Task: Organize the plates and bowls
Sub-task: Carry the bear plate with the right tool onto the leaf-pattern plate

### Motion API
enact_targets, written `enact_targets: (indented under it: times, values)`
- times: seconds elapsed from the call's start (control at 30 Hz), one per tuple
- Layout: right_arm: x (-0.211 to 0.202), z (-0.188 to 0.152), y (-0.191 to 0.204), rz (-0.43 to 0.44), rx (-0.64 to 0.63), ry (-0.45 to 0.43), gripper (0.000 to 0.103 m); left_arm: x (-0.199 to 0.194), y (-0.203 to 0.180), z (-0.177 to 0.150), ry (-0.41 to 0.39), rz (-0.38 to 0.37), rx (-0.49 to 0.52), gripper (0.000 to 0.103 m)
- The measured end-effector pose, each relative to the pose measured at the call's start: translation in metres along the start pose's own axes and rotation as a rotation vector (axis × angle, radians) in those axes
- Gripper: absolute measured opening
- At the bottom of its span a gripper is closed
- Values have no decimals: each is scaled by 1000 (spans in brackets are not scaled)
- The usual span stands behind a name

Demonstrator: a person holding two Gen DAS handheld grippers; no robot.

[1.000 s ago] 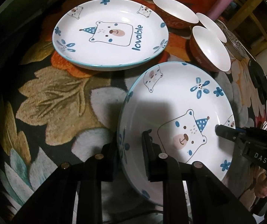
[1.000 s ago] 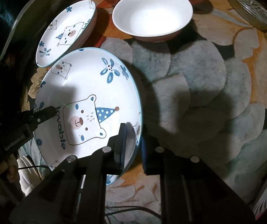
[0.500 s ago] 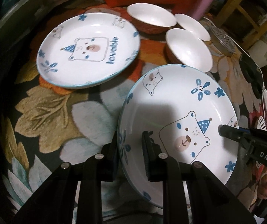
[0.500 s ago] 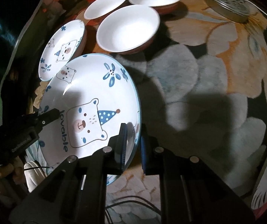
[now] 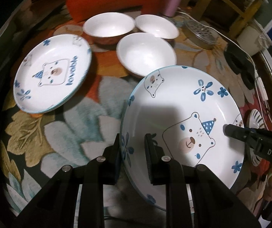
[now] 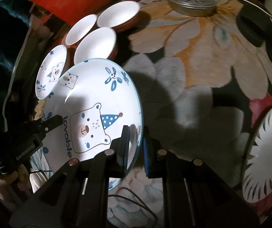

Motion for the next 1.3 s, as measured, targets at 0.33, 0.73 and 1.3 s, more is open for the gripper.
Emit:
enact_targets:
  times: [0.33, 0.73, 1.3]
  values:
    - [-36, -10, -50, 0, 97, -47, 14, 0, -59, 0, 3, -18, 110, 21]
    - [-62, -33, -104, 1, 195, -72, 14, 6, -123, 1, 11, -39, 198, 21]
    - [-79, -72, -176, -9, 350, -89, 14, 27, -211, -9, 44, -74, 319, 21]
Point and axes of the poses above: each gripper's, at about its wrist camera, not at the fingertips, and x roughly the way its jaws point, y to its left, z to its top, the point moved 9 cm from there along x, roughly the way its jaws point, and after that the axes turned 9 degrees about y, right-handed, at the moved point
